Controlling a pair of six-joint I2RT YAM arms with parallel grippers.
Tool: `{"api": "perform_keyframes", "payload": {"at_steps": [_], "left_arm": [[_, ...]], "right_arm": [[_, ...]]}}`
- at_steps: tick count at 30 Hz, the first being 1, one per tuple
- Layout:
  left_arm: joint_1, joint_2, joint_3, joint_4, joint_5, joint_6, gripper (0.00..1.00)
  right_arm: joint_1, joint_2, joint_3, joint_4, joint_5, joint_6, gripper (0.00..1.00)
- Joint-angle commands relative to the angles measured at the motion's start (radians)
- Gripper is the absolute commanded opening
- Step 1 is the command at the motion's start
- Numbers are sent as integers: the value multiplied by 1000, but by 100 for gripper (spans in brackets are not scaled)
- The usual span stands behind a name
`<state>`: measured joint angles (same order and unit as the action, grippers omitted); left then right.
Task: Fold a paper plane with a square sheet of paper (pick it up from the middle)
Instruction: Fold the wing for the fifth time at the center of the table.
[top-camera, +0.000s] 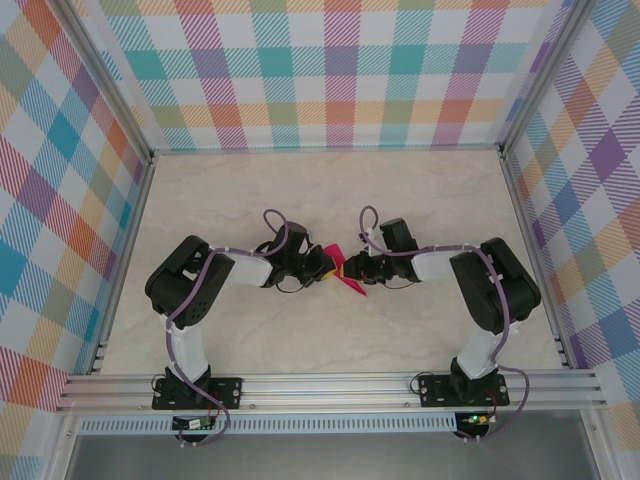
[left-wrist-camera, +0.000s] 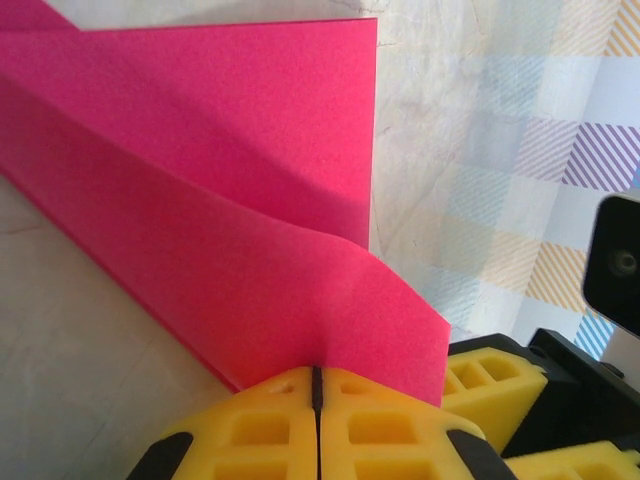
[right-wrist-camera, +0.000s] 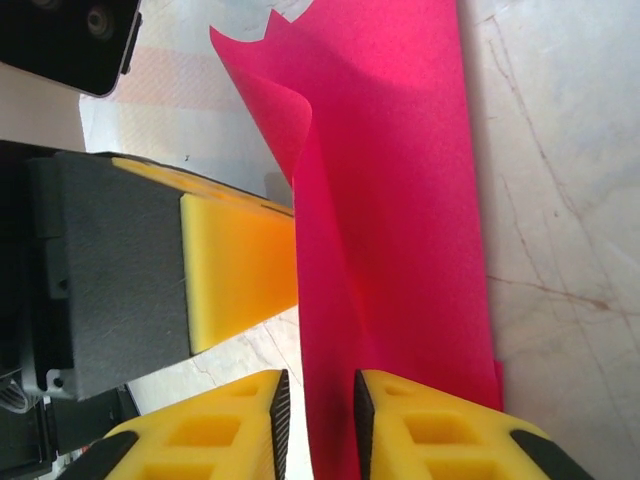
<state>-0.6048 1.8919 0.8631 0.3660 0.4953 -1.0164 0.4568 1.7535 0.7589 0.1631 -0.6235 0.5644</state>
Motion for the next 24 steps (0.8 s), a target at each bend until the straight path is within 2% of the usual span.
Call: {"api": "perform_keyframes", "payload": {"at_steps": [1,8,16,24], "left_arm": [[-5,24,16,-18,-14,21,7],[-5,27,20,-18,-9,21,7],[-4,26,20,-18,-9,21,7],[-5,19,29,-18,-2,21,7]], "right_arm": [[-7,-37,22,-87,13,-48,29],[-7,-60,50,-211,58,-133,32],[-4,-25,95,-291,53,-265,32],[-3,0,97,-297,30,-249,22]]}}
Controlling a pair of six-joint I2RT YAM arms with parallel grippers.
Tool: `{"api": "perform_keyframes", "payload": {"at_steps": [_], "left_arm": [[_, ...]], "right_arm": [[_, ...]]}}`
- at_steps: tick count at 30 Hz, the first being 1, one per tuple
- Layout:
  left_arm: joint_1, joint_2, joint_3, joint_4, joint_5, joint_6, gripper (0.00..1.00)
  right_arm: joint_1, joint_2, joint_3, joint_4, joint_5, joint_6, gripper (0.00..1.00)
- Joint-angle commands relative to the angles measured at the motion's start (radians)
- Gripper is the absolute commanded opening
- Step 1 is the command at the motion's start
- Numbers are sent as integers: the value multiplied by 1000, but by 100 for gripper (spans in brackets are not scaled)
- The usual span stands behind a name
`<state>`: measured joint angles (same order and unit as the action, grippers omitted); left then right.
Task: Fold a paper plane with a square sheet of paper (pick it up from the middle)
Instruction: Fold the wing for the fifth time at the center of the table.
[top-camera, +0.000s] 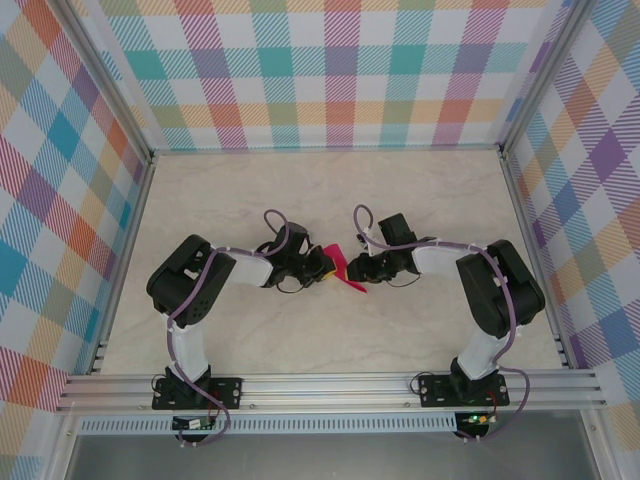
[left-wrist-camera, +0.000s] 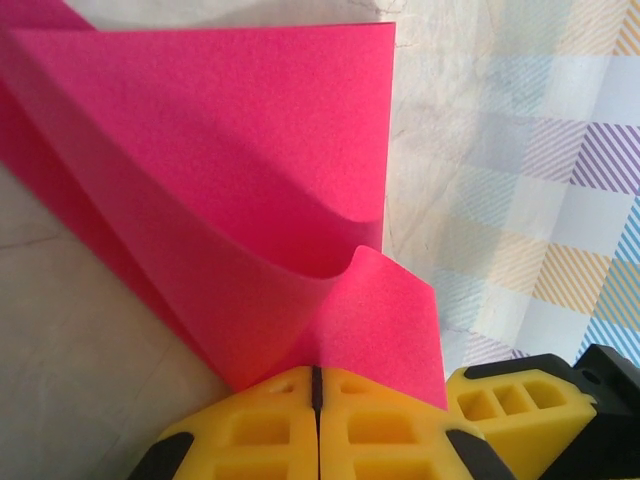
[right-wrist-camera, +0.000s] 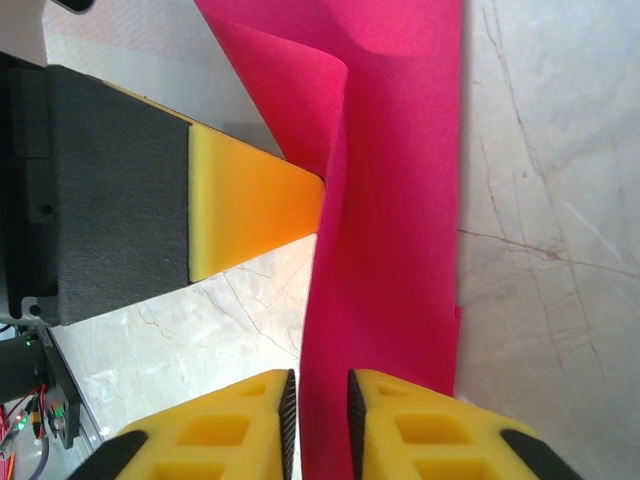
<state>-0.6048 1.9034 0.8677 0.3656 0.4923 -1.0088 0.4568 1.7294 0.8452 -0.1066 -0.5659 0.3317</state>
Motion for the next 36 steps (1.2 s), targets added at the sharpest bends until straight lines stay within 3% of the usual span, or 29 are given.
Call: {"api": "perform_keyframes", "payload": {"at_steps": [1,23,36], "left_arm": [[-4,4,25,-17,2,15,7],[-5,-59,1,-1,24,35,7],[-25,-41,-42,88,43,30,7]], "right_arm": [[-4,28,8,-26,-25,-11,21],[-10,88,-24,42,-56,114,14],[-64,111,-31,135,-220,215,13]]}}
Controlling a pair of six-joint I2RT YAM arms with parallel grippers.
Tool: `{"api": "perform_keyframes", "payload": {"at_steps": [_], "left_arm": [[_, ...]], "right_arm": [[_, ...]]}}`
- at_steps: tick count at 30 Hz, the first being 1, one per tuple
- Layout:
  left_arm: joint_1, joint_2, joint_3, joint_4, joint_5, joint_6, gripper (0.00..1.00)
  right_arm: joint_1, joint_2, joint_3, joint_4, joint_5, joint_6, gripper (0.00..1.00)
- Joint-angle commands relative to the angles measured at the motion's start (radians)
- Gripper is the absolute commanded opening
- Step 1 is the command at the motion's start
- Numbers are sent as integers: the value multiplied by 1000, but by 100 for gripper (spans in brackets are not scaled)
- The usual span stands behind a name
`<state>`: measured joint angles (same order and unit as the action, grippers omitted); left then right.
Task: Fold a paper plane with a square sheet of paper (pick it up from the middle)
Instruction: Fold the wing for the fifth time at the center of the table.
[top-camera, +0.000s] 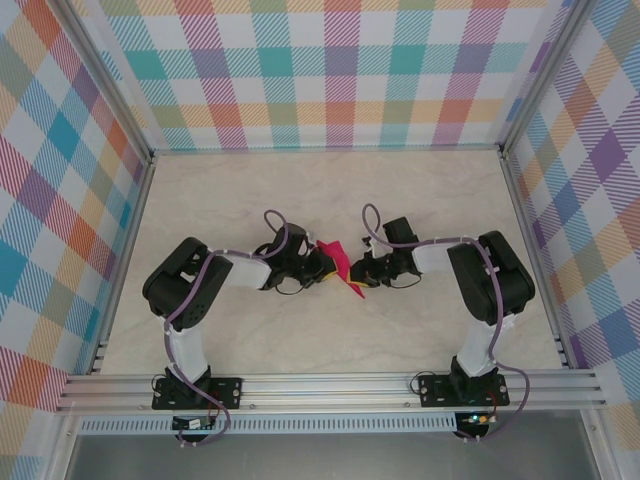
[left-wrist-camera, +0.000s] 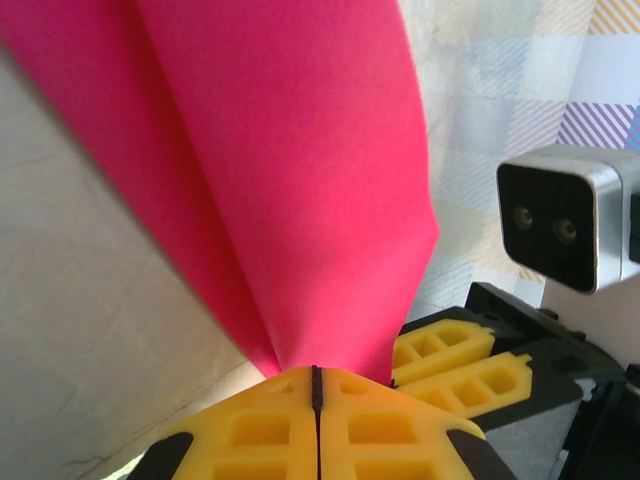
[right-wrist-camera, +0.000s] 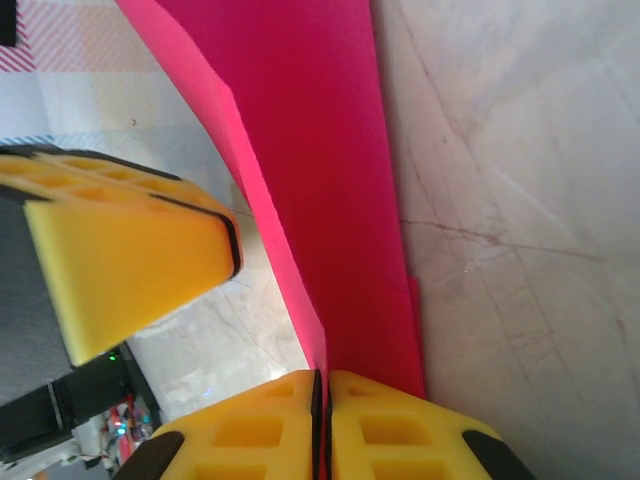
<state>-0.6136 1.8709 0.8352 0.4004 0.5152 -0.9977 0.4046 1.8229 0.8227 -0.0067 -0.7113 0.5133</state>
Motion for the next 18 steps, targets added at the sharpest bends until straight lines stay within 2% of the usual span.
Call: {"api": "perform_keyframes", "payload": {"at_steps": [1,18], "left_arm": [[-18,-4,-5,59,20,19,7],[-34,65,50,78,13,13,7]], "right_arm": [[-13,20,-6,39,-84,39,13],[-19,57,18,-2,-106,52,14]]}}
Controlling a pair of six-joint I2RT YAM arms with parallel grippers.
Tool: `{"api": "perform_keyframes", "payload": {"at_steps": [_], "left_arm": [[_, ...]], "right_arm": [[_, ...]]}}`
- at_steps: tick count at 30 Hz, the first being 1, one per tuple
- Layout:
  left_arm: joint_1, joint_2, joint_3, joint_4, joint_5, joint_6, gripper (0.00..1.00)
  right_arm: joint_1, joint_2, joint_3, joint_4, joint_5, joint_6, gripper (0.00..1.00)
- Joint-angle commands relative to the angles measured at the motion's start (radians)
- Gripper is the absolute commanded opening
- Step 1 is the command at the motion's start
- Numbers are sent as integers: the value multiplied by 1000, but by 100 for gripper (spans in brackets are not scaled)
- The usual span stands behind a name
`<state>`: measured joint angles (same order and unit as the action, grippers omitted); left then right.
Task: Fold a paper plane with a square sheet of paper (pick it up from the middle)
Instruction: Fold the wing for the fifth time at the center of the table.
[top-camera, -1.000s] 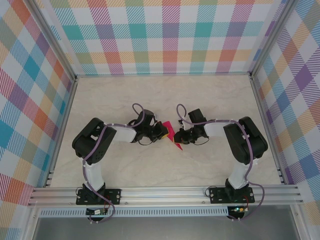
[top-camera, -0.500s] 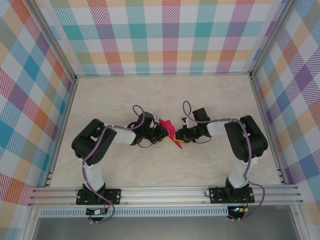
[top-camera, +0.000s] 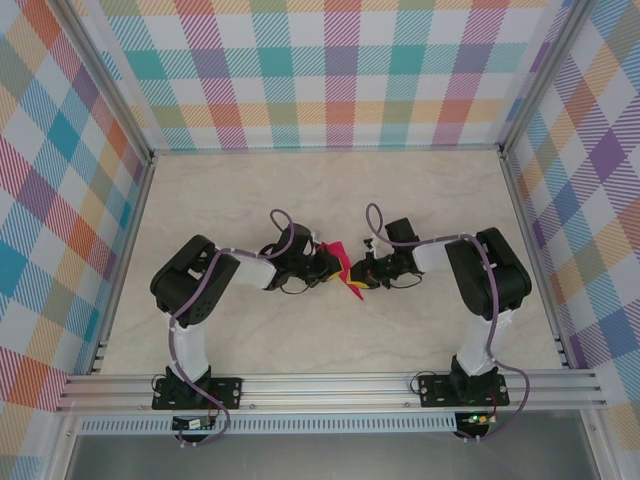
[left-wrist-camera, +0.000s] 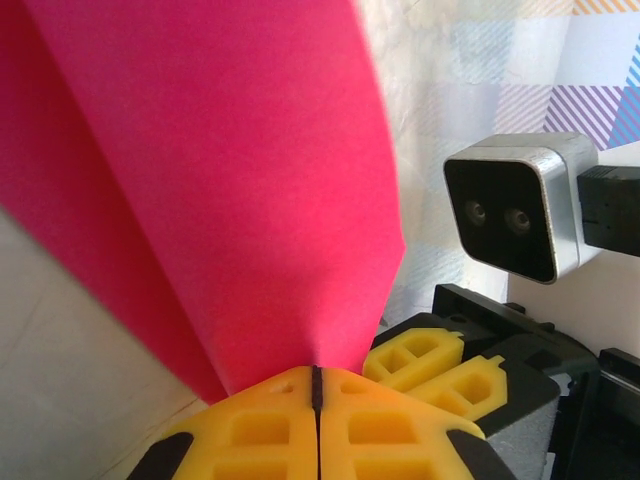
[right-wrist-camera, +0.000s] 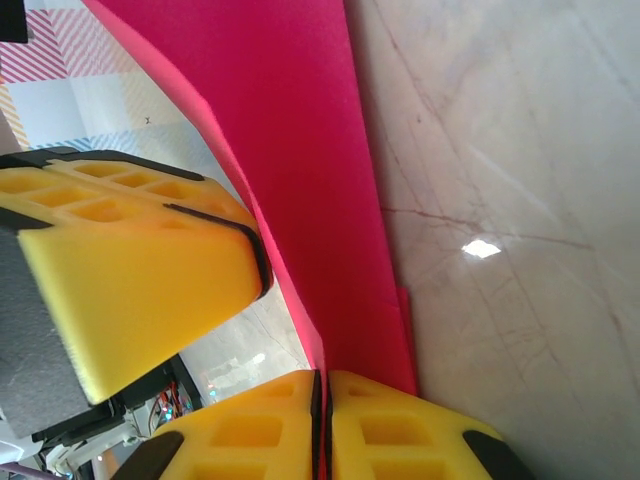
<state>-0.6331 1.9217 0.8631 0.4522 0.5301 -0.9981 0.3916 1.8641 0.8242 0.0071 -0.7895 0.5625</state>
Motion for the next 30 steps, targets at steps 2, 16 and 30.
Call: {"api": "perform_keyframes", "payload": {"at_steps": [2,16,30], "left_arm": [[-14,16,18,24,-6,15,7],[-14,40,31,-40,-35,36,6],[-14,49,42,-108,-52,51,5]], "right_arm": [[-7,18,19,-16,-28,3,14],[-7,23,27,-45,-26,-9,17],[-6,-31,36,-158,18,-69,22]]}}
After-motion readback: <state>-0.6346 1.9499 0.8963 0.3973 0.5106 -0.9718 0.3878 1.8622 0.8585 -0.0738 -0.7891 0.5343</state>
